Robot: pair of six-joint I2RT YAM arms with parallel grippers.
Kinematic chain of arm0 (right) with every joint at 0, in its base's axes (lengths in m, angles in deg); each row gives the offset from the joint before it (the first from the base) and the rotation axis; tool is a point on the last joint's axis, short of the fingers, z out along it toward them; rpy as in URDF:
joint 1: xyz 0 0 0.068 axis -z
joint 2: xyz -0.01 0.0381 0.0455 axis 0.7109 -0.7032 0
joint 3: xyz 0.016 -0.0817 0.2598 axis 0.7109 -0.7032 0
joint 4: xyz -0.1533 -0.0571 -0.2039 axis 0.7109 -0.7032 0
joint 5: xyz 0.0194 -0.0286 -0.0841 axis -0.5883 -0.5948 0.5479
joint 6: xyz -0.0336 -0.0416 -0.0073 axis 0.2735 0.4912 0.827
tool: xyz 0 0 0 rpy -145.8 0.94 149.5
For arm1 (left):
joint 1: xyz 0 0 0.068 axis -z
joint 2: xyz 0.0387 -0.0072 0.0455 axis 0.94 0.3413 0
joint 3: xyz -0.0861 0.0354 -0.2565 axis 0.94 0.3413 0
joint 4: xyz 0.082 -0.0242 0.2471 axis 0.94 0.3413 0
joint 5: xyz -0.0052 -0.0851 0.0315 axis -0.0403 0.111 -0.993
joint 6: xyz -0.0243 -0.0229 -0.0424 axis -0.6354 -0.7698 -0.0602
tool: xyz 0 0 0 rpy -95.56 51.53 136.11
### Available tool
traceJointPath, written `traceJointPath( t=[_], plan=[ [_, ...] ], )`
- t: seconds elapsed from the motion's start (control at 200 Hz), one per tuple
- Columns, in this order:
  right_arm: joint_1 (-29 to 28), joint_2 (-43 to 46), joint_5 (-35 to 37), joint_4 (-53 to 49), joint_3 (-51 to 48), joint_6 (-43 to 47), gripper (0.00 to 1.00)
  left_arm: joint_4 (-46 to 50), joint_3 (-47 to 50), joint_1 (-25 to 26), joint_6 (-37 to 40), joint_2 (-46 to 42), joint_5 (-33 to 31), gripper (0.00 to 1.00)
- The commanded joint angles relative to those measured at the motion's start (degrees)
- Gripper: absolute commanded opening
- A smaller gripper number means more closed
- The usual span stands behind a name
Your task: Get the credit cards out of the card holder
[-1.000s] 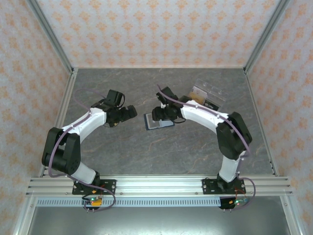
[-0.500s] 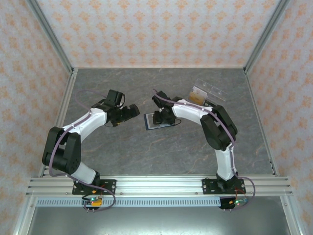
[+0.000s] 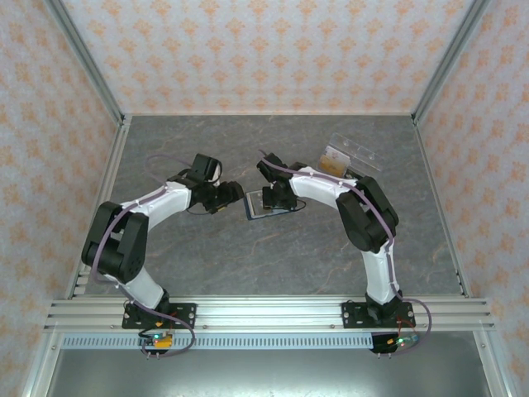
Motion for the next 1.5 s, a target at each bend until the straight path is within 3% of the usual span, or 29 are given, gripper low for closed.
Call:
traceJointPath(
  t=[0.0, 0.275, 1.126, 1.326, 1.496],
  plan=[
    [0.7, -2.5, 1.1, -1.4, -2.3, -1.3, 0.35, -4.6, -0.6, 1.1, -1.8, 2.1, 3.5, 0.56],
    [1.0, -2.5, 0.3, -0.6, -3.3, -1.7, 0.34, -8.7, -3.2, 3.4, -5.5, 7.3, 6.1, 0.42],
    [1.5, -2.9, -2.7, 0.3, -3.9, -0.7, 0.32, -12.6, -7.5, 3.4, -8.7, 16.5, 9.9, 0.26],
    [1.7, -0.6, -5.4, 1.6, -4.7, -0.3, 0.32, -10.3, -8.1, 3.2, -6.7, 16.4, 9.4, 0.12],
    [2.0, 6.7, -9.4, 7.2, -8.7, -0.8, 0.40, -3.1, -8.2, 2.4, -1.4, 14.2, 6.0, 0.00]
  ],
)
